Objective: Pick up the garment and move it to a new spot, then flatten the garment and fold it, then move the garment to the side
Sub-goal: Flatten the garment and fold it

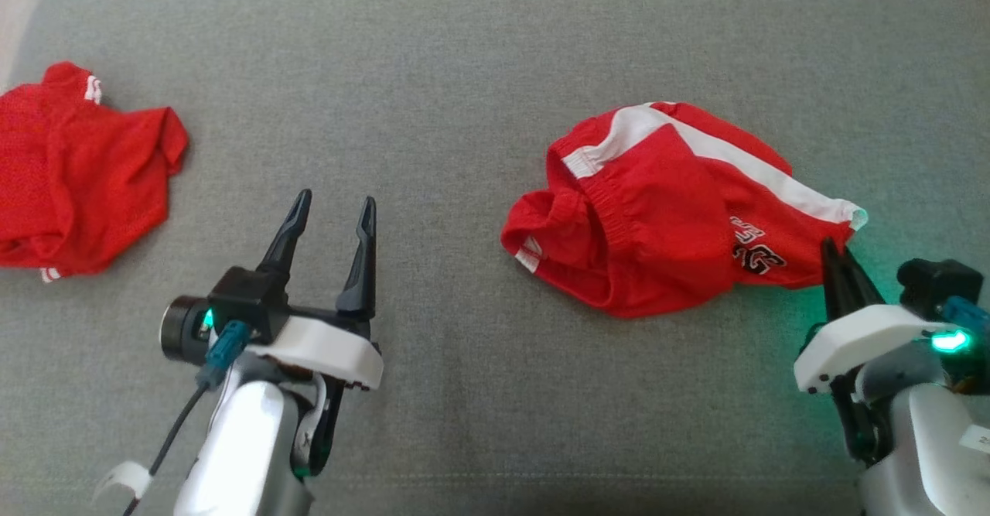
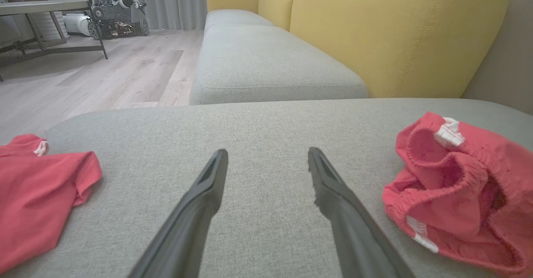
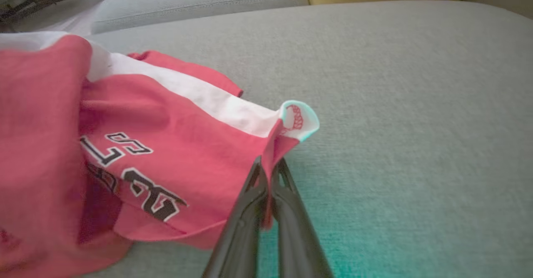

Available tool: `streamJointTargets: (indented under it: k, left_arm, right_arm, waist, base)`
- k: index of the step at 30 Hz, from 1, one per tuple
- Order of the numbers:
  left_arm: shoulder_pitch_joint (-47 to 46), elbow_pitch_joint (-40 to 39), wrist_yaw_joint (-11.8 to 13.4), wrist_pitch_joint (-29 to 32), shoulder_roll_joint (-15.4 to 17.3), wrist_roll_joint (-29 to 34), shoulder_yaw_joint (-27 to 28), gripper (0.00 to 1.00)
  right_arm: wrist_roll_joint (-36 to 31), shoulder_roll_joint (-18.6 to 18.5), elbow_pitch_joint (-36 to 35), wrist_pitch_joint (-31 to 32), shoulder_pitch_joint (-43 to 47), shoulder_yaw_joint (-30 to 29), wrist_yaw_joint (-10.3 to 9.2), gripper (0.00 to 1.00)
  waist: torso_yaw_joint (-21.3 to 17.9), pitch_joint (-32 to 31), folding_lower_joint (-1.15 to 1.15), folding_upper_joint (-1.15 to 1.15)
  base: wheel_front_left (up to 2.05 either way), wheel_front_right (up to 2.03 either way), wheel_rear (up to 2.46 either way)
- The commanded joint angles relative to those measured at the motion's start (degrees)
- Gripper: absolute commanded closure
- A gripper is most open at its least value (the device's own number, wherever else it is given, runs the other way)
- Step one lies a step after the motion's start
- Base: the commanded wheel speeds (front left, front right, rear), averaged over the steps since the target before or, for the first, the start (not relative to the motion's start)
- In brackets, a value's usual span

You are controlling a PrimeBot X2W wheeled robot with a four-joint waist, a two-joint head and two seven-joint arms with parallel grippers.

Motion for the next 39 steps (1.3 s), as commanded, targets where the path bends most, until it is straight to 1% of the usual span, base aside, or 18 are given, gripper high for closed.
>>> streamJointTargets:
  k: [1, 2, 3, 4, 9, 13, 15, 16, 21, 27, 39]
  left_arm:
    - [-2.91, -1.84, 0.05, -0.71, 0.55, 0.66, 2.18, 0.0]
    - [-3.04, -1.79, 0.0, -0.71, 0.59, 0.73, 2.16, 0.0]
    - [-3.12, -1.73, -0.04, -0.71, 0.63, 0.79, 2.17, 0.0]
    - [-3.16, -1.66, -0.06, -0.71, 0.68, 0.84, 2.2, 0.0]
    - [-2.86, -1.31, -0.1, -0.71, 1.02, 0.99, 2.4, 0.0]
    - [-2.29, -1.03, 0.06, -0.71, 1.13, 1.0, 2.56, 0.0]
    - [-1.93, -0.95, 0.16, -0.71, 1.21, 0.96, 2.67, 0.0]
    - [-1.49, -0.82, 0.26, -0.71, 1.28, 0.91, 2.76, 0.0]
    - [-0.73, -0.61, 0.39, -0.71, 1.36, 0.9, 2.64, 0.0]
    - [-0.57, -0.41, 0.43, -0.71, 1.46, 0.92, 2.16, 0.0]
    - [-0.94, -0.46, 0.68, -0.71, 1.66, 0.9, 1.5, 0.0]
  right_arm:
    - [-0.53, 0.37, -1.47, 0.17, -1.8, 0.71, -0.04, 1.0]
    - [-0.8, 0.47, -0.88, 0.17, -1.94, 0.29, -0.04, 1.0]
    - [-0.94, 0.56, -0.44, -0.08, -2.16, 0.1, -0.04, 0.64]
    - [-0.9, 0.65, -0.15, -0.55, -2.41, 0.05, -0.04, 0.0]
    - [-0.57, 0.91, -1.99, -4.3, -2.86, 0.67, -0.04, 0.0]
    - [-1.08, 0.97, -7.02, -7.45, -2.2, 1.67, -0.04, 0.0]
    - [-1.36, 0.99, -9.91, -8.51, -1.84, 2.95, -0.04, 0.0]
    - [-1.87, 0.99, -12.51, -9.38, -1.51, 4.47, -0.04, 0.0]
    - [-2.42, 1.01, -16.2, -9.49, -0.28, 7.14, -0.04, 0.0]
    - [-2.1, 1.02, -17.27, -8.31, 1.85, 8.88, -0.04, 0.0]
    - [-1.32, 1.02, -17.46, -7.65, 2.32, 8.97, -0.04, 0.0]
  waist:
    - [-0.21, 0.31, 0.0, 0.0]
    - [-0.28, 0.4, 0.0, 0.0]
    - [-0.36, 0.46, 0.0, 0.0]
    - [-0.45, 0.44, 0.0, 0.0]
    - [-0.98, -0.3, 0.0, 0.0]
    - [-1.47, -1.51, 0.0, 0.0]
    - [-1.76, -2.16, 0.0, 0.0]
    - [-2.02, -2.87, 0.0, 0.0]
    - [-2.26, -3.97, 0.0, 0.0]
    - [-2.09, -4.32, 0.0, 0.0]
    - [-2.01, -4.36, 0.0, 0.0]
  base:
    - [0.0, 0.0, 0.0]
    - [0.0, 0.0, 0.0]
    - [0.0, 0.0, 0.0]
    - [0.0, 0.0, 0.0]
    - [0.0, 0.0, 0.0]
    - [0.0, 0.0, 0.0]
    - [0.0, 0.0, 0.0]
    - [0.0, 0.0, 0.0]
    - [0.0, 0.0, 0.0]
    - [0.0, 0.0, 0.0]
    - [0.0, 0.0, 0.0]
